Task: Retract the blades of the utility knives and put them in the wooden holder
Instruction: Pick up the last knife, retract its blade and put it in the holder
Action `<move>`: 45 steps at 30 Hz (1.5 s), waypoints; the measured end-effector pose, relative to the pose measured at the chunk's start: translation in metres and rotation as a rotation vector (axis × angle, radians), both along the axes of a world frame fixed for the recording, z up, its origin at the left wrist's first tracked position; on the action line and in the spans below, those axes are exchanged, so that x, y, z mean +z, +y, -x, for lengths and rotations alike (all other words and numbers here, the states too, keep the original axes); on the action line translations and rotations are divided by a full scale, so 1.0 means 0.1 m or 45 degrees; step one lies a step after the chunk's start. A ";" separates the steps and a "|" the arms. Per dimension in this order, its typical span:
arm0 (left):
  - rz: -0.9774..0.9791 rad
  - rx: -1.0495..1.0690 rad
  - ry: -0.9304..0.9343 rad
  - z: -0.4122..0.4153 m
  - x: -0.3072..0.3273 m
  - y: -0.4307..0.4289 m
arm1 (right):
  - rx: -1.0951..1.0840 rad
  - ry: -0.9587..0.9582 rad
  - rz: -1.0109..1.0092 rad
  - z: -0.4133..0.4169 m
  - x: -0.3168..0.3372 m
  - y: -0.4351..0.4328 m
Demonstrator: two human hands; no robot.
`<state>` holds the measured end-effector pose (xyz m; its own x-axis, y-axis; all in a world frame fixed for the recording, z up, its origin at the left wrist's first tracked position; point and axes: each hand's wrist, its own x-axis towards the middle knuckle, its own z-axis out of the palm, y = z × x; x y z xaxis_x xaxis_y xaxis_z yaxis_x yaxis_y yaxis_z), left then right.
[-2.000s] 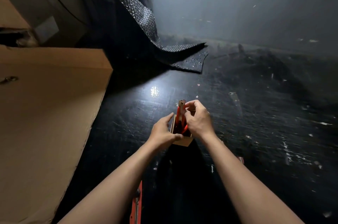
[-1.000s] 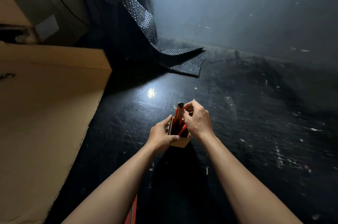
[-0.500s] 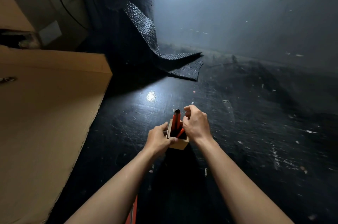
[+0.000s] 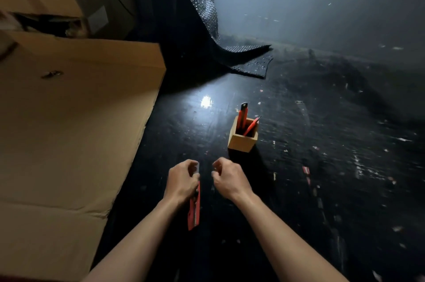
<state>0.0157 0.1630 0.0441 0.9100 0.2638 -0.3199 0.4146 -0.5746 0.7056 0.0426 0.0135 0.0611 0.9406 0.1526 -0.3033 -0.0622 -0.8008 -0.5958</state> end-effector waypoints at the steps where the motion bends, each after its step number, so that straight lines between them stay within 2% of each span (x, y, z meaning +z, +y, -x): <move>1: 0.018 0.030 0.029 0.09 -0.05 0.05 | 0.012 0.058 0.012 0.08 -0.07 0.06; 7: 0.145 0.090 0.272 0.49 -0.33 0.19 | -0.064 0.366 -0.109 0.48 -0.41 0.26; 16: 0.493 0.156 0.346 0.65 -0.46 0.22 | -0.330 0.377 -0.385 0.73 -0.53 0.32; 20: 0.657 0.147 0.289 0.61 -0.35 0.26 | -0.394 0.358 -0.512 0.72 -0.44 0.29; 27: 0.843 -0.017 0.044 0.33 0.18 0.24 | -0.375 0.072 -0.744 0.55 0.04 0.08; 38: 1.148 -0.180 -0.278 -0.17 1.62 -0.30 | -0.268 -0.292 -1.051 0.09 1.52 -0.56; 41: 1.170 -0.238 -0.373 -0.19 1.97 -0.43 | -0.260 -0.431 -0.977 0.02 1.88 -0.70; 45: 1.130 -0.257 -0.488 -0.21 2.31 -0.63 | -0.152 -0.813 -0.518 -0.06 2.25 -0.80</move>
